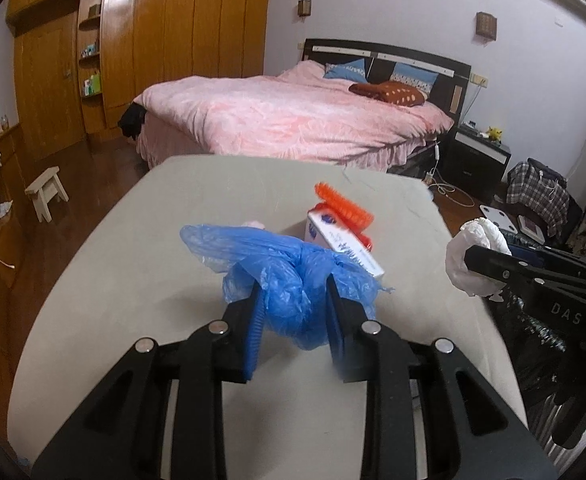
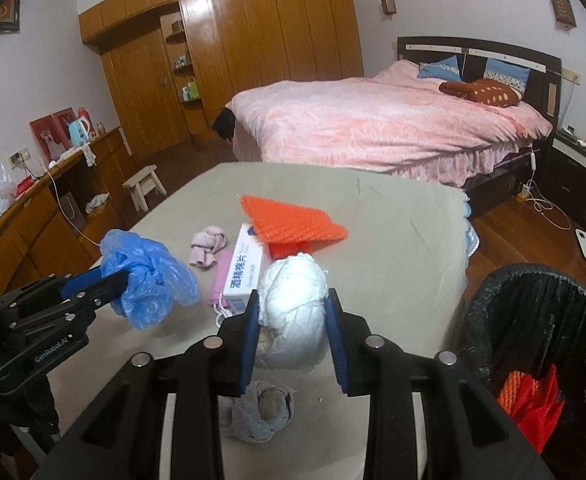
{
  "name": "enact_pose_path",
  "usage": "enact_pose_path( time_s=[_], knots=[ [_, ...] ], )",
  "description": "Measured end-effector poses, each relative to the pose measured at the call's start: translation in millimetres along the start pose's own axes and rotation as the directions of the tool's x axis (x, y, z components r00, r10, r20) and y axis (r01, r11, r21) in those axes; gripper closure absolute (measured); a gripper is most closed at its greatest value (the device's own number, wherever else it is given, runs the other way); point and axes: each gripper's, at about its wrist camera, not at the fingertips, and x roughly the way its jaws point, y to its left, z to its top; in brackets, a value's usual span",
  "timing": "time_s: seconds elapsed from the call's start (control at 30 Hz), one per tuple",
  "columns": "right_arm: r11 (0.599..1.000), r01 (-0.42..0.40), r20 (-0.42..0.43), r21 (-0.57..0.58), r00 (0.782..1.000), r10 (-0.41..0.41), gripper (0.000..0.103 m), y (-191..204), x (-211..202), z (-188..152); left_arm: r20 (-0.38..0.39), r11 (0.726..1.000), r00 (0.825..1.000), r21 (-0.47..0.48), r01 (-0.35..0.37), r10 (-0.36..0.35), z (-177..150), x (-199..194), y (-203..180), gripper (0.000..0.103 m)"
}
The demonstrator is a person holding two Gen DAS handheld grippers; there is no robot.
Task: Collect trash
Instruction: 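Carry the blue bag with the left tool while the right tool carries the tissue ball to the bin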
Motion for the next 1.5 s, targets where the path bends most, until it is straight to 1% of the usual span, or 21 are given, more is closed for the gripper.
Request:
enact_pose_path(
  time_s=[0.23,0.63,0.97,1.3,1.5],
  knots=[
    [1.000,0.003,0.033,0.002,0.999,-0.003,0.072,-3.0,-19.6,4.9,0.021,1.000,1.000,0.019,0.018,-0.019,7.1,-15.0,-16.9,0.076],
    [0.999,0.034,0.091,0.027,0.995,-0.036,0.072,-19.7,-64.3,4.0,0.050,0.995,0.995,0.049,0.087,-0.089,12.4,-28.9,-50.9,0.076],
    [0.993,0.099,0.126,0.072,0.986,-0.107,0.072,-47.6,-93.0,3.3,0.063,0.984,0.986,0.096,0.150,-0.157,19.6,-30.0,-88.1,0.076],
    [0.978,0.176,0.151,0.116,0.970,-0.193,0.072,-80.3,-121.8,1.7,0.077,0.968,0.972,0.138,0.210,-0.222,30.0,-24.3,-127.0,0.076],
    [0.965,0.223,0.155,0.141,0.957,-0.244,0.072,-101.1,-134.8,-1.1,0.084,0.953,0.960,0.171,0.249,-0.266,36.2,-19.9,-155.2,0.076]
  ],
)
